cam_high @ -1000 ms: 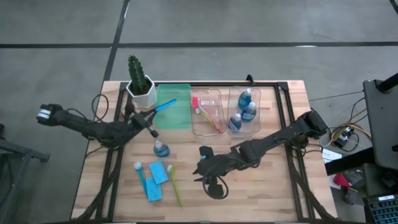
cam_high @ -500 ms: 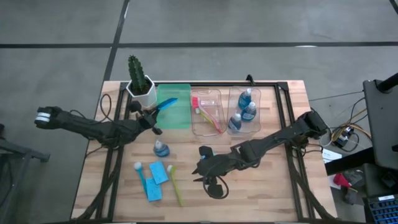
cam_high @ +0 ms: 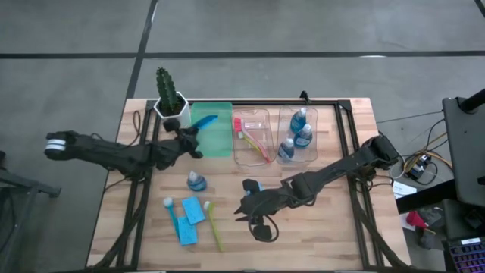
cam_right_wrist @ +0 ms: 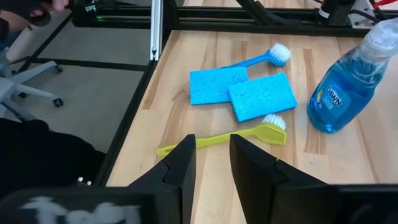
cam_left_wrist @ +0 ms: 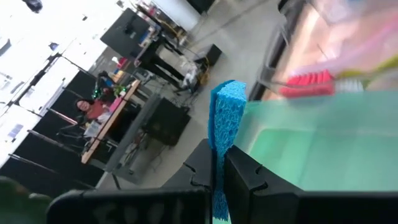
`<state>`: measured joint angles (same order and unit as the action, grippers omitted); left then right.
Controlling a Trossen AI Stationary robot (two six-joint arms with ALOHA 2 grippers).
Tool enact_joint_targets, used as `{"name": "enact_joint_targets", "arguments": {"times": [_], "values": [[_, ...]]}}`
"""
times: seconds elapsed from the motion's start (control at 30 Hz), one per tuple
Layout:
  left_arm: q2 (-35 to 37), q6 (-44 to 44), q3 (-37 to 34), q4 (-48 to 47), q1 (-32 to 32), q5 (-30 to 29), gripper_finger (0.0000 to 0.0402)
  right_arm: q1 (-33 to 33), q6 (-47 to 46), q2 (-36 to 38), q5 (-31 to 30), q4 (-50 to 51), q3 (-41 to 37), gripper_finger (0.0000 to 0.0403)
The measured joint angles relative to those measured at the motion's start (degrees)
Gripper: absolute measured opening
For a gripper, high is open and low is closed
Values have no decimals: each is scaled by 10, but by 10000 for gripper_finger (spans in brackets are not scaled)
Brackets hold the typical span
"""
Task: Pick & Place Kitchen Sink Supplies
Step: Put the blue sponge into the green bin
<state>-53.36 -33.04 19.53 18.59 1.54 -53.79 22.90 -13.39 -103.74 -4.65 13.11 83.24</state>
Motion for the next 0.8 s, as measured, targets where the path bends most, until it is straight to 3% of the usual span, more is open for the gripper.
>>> {"name": "enact_joint_targets", "arguments": {"times": [0.3, 0.8], "values": [[-83, 8, 63, -84, 17, 23, 18, 1, 0, 0, 1, 0, 0, 78], [-168, -15, 95, -101, 80, 25, 18, 6, -1, 0, 1, 0, 0, 76]]}}
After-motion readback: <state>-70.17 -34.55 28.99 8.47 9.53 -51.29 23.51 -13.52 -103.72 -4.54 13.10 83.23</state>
